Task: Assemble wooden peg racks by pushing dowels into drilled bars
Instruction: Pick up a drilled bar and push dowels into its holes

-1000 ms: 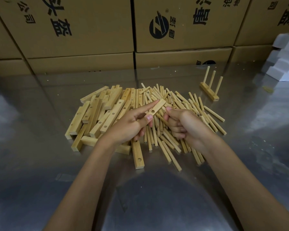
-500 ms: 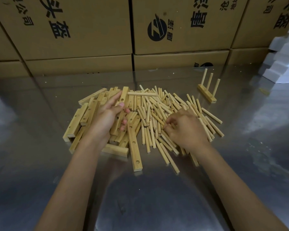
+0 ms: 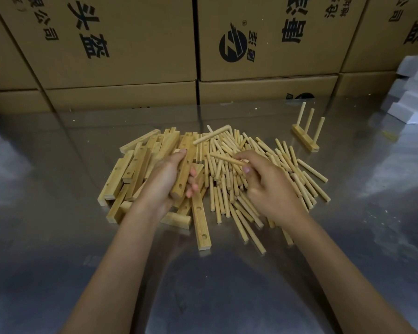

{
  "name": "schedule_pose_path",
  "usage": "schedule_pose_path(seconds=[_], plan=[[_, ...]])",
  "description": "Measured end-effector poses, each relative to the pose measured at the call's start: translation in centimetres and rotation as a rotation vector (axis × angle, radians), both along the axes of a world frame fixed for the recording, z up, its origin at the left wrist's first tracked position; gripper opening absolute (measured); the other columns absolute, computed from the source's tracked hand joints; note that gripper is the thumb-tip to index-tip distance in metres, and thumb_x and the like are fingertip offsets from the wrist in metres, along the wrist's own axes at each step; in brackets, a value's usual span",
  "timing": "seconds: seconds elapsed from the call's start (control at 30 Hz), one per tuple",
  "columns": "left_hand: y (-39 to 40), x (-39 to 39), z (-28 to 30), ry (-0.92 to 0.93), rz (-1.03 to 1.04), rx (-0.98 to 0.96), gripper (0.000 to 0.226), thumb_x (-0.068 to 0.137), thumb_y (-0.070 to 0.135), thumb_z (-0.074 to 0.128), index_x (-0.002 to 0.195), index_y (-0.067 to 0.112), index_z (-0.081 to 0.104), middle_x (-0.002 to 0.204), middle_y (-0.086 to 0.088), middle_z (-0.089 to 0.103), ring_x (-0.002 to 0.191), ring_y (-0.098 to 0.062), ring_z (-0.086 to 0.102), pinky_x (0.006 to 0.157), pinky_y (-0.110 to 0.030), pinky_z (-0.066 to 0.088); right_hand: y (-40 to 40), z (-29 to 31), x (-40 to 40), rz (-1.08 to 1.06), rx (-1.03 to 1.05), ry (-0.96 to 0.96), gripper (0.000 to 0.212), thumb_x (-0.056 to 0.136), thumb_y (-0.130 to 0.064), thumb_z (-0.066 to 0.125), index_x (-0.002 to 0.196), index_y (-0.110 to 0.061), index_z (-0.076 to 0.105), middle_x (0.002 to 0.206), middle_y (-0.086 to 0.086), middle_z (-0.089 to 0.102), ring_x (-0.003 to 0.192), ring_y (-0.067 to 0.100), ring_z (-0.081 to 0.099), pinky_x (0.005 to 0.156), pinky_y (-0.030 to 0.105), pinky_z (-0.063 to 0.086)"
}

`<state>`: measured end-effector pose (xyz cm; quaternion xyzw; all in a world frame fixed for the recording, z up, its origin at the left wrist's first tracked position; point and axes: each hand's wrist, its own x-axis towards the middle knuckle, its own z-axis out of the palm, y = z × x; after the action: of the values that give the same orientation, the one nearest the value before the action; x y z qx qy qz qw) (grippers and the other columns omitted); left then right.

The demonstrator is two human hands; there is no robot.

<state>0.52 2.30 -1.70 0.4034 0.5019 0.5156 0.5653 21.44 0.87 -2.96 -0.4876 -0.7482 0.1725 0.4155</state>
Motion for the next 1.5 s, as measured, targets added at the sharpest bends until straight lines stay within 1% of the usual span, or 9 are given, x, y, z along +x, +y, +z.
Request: schedule_pose_path(seconds=[0.2,0.47,0.67,0.9,0.97,1.07,1.17,1.33,1.5], plan=[[0.1,0.9,-0.1,0.054,-0.057,0.039,0.033,0.105,0.034,0.048,0.134,0.023,0.059,0.065,-0.002,0.061,0.045,-0.010,0.049,0.039,-0.022,0.038,-0.9,0.0,-1.5,0.000,0.113,-0.072,0.026,0.100,-0.019,0.042,0.118,-0.028,0.058,0.095,-0.018,0.051,0.077,0.000,0.052,0.061,0.017,0.033],[-0.1,1.3,0.0,0.098,-0.063,0.066,0.033,0.107,0.032,0.044,0.134,0.028,0.061,0.061,0.000,0.056,0.044,-0.008,0.047,0.039,-0.020,0.037,-1.4,0.3,-1.6,-0.027,0.251,-0.237,0.021,0.100,-0.032,0.051,0.117,-0.024,0.061,0.095,-0.013,0.054,0.076,0.001,0.046,0.059,0.023,0.041],[-0.3,1.8,-0.2,0.162,-0.097,0.065,0.034,0.107,0.034,0.044,0.134,0.033,0.063,0.060,0.001,0.053,0.048,-0.008,0.046,0.044,-0.021,0.038,-1.3,0.8,-1.5,-0.058,0.376,-0.301,0.017,0.093,-0.010,0.064,0.107,-0.013,0.072,0.080,-0.008,0.047,0.073,0.004,0.039,0.052,0.023,0.039],[-0.6,2.5,-0.2,0.180,-0.042,0.087,0.039,0.107,0.031,0.045,0.145,0.029,0.053,0.061,0.009,0.063,0.048,-0.005,0.049,0.043,-0.020,0.039,-1.4,0.3,-2.0,-0.009,0.209,-0.066,0.016,0.095,-0.006,0.058,0.097,-0.011,0.073,0.081,-0.004,0.067,0.069,0.008,0.058,0.061,0.020,0.044],[-0.8,2.6,-0.1,0.188,-0.031,0.087,0.040,0.107,0.032,0.045,0.147,0.030,0.051,0.087,-0.005,0.074,0.050,-0.006,0.049,0.044,-0.020,0.040,-1.5,0.2,-2.0,-0.005,0.113,0.058,0.017,0.095,-0.007,0.059,0.092,-0.014,0.073,0.069,-0.013,0.064,0.055,0.007,0.052,0.050,0.013,0.034],[-0.9,2.7,0.0,0.255,-0.022,0.100,0.043,0.107,0.034,0.045,0.149,0.033,0.047,0.145,-0.021,0.052,0.055,-0.003,0.052,0.047,-0.017,0.043,-1.6,-0.2,-2.2,0.013,-0.029,0.185,0.020,0.098,-0.010,0.058,0.085,-0.020,0.070,0.054,-0.023,0.056,0.042,0.004,0.045,0.039,0.010,0.025],[-1.1,2.8,0.0,0.313,-0.035,0.141,0.043,0.107,0.037,0.044,0.150,0.039,0.042,0.148,-0.016,0.051,0.060,0.000,0.055,0.052,-0.016,0.045,-1.7,-0.2,-2.3,0.029,-0.160,0.270,0.022,0.100,-0.015,0.056,0.082,-0.016,0.069,0.055,-0.024,0.058,0.046,-0.004,0.051,0.044,0.005,0.032],[-1.4,2.6,0.4,0.338,-0.083,0.205,0.041,0.107,0.038,0.043,0.148,0.043,0.044,0.151,-0.023,0.043,0.057,0.003,0.052,0.052,-0.014,0.044,-1.9,0.5,-2.2,-0.003,-0.343,0.315,0.030,0.101,-0.025,0.055,0.075,-0.020,0.069,0.091,-0.009,0.073,0.084,-0.014,0.057,0.070,0.006,0.035],[-1.5,2.2,0.6,0.400,-0.135,0.274,0.041,0.107,0.039,0.042,0.147,0.048,0.042,0.150,-0.024,0.043,0.062,0.002,0.052,0.055,-0.015,0.044,-2.1,1.0,-1.9,0.042,-0.559,0.436,0.033,0.102,-0.028,0.052,0.075,-0.017,0.067,0.044,-0.026,0.049,0.049,-0.006,0.041,0.051,0.016,0.029]])
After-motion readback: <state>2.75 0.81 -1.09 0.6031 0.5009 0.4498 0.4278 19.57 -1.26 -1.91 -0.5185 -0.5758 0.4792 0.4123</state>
